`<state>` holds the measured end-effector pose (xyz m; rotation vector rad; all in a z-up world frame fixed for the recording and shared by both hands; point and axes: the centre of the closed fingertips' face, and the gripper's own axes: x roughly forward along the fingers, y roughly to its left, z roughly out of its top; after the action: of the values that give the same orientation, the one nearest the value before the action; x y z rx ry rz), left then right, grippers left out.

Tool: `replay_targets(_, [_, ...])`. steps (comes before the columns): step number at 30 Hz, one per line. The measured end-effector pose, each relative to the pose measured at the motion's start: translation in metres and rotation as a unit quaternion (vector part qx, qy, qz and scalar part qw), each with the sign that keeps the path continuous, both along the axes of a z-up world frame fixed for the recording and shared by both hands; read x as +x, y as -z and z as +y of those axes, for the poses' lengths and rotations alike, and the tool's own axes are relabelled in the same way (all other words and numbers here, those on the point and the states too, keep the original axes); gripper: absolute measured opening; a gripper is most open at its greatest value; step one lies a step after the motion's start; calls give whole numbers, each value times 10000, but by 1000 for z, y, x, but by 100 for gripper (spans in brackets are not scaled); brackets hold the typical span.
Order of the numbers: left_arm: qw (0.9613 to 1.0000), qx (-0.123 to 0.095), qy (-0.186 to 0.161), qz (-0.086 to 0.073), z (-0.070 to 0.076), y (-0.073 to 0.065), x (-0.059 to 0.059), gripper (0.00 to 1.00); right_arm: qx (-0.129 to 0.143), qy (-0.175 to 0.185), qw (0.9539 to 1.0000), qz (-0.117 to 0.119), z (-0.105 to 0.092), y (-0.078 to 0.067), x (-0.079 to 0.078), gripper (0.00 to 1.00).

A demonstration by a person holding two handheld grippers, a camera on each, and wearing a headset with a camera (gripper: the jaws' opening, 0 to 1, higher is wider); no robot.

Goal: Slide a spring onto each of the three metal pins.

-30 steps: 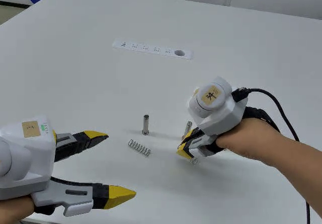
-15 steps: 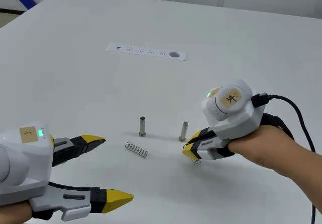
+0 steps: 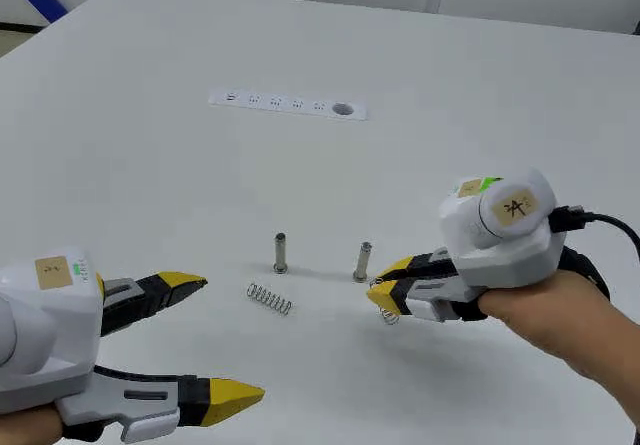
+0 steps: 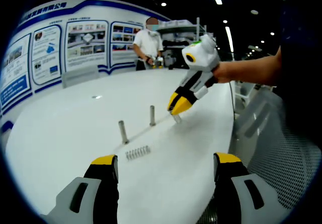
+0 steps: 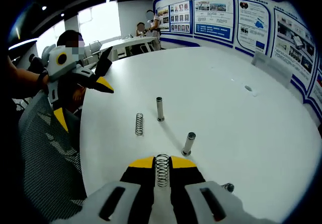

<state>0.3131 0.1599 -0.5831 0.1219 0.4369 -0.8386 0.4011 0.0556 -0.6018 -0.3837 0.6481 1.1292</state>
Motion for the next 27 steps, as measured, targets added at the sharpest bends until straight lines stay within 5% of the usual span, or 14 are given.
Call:
replay_targets(12, [10000, -5, 3, 24, 0, 1, -1, 79, 682, 113, 9972, -302, 6, -21, 7, 11])
replay_targets(19, [10000, -10, -3, 33, 0, 1, -1, 79, 1144, 251, 9912, -622, 9, -41, 20, 11])
replay_targets(27, [10000, -19, -11, 45, 0, 2, -1, 79, 1599, 467, 9836, -694, 13, -56, 34, 11])
